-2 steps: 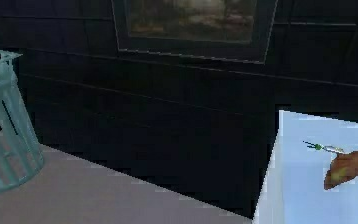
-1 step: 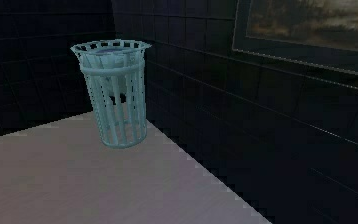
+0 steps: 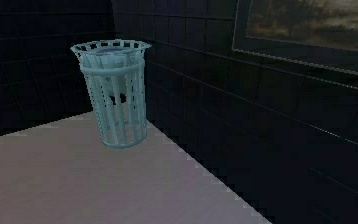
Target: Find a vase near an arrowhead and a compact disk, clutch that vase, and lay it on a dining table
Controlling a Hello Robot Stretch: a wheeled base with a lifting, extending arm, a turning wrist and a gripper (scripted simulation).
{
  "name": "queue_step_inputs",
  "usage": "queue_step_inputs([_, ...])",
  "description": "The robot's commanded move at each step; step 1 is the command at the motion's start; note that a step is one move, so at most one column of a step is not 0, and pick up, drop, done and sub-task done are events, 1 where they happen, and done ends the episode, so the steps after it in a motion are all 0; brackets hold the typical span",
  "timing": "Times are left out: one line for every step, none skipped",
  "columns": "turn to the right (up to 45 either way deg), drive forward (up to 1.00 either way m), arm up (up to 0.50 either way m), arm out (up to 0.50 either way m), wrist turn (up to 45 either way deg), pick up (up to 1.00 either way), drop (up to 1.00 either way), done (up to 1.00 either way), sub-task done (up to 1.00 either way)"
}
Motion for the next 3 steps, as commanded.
queue_step_inputs([0.0,0.0,0.38,0.0,0.0,0.0,0.0,0.0,0.0])
queue_step_inputs([0.0,0.0,0.0,0.24,0.0,0.0,0.0,0.0,0.0])
queue_step_inputs([0.0,0.0,0.0,0.0,45.0,0.0,0.0,0.0,0.0])
